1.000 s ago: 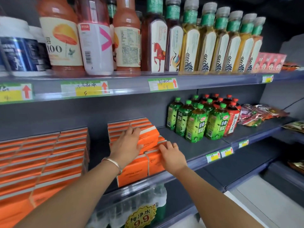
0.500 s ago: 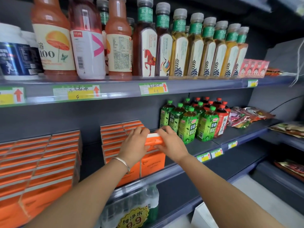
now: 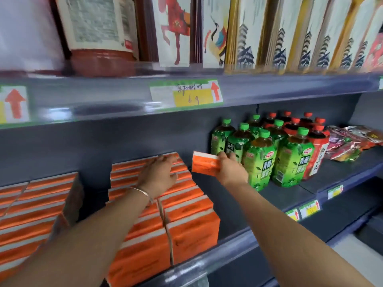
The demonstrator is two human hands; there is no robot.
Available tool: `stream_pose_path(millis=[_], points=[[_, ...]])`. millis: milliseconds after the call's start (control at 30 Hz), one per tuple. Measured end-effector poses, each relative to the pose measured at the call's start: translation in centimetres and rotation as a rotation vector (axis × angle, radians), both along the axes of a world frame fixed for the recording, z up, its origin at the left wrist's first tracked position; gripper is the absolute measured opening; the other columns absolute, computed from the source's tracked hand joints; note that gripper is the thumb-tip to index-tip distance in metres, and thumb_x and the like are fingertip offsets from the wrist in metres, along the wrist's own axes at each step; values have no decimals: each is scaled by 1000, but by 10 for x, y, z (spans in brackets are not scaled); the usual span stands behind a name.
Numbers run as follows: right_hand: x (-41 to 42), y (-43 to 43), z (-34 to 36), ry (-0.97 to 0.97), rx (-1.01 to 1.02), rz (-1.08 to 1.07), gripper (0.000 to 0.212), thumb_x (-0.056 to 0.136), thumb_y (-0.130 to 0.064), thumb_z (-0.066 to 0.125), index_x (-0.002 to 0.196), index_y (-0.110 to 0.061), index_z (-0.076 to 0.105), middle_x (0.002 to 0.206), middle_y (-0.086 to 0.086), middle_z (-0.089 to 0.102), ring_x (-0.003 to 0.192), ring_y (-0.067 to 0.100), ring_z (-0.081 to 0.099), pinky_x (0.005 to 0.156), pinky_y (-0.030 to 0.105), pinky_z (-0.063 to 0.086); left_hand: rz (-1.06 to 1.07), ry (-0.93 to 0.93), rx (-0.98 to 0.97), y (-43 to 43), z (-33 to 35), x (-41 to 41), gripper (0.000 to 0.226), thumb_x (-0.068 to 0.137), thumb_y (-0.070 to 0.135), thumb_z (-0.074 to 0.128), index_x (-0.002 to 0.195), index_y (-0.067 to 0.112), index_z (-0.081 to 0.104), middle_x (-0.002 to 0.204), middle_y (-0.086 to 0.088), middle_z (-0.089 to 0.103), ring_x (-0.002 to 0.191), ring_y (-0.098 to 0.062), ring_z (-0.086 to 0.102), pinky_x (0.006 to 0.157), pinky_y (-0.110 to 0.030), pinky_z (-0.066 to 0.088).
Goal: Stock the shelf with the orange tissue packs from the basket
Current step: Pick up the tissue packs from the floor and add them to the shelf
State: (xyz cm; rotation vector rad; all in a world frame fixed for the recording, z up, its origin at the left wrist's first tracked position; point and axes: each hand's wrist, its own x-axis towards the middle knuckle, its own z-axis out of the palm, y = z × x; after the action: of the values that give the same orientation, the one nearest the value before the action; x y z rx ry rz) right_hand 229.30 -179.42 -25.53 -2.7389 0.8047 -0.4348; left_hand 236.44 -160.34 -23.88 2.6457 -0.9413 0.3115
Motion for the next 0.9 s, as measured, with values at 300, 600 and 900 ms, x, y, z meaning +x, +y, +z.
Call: stream_pose_path(millis=[300, 600, 900], points=[[111, -19, -17, 182, -9, 55, 46, 94, -5, 34, 137, -22, 36, 147, 11, 25, 123, 37, 50, 93, 43, 44, 73, 13, 100, -16, -21, 68, 44, 90, 42, 52, 131, 31, 44, 135, 1, 47, 125, -21, 43, 101, -29, 35], [150, -15, -36, -43, -45, 50, 37, 95, -3, 33, 130, -15, 40, 133, 15, 35, 117, 39, 48, 88, 43, 46, 87, -9, 159, -12, -28, 87, 45, 91, 46, 48, 133, 34, 40, 136, 5, 43, 127, -19, 40, 104, -33, 33], [132, -18, -37, 58, -186, 165, 48, 94, -12, 38, 141, -20, 35, 141, 7, 37, 135, 31, 30, 106, 45, 31, 44, 54, 172, -10, -26, 86, 41, 97, 41, 40, 135, 27, 43, 139, 1, 45, 129, -20, 41, 105, -29, 34]])
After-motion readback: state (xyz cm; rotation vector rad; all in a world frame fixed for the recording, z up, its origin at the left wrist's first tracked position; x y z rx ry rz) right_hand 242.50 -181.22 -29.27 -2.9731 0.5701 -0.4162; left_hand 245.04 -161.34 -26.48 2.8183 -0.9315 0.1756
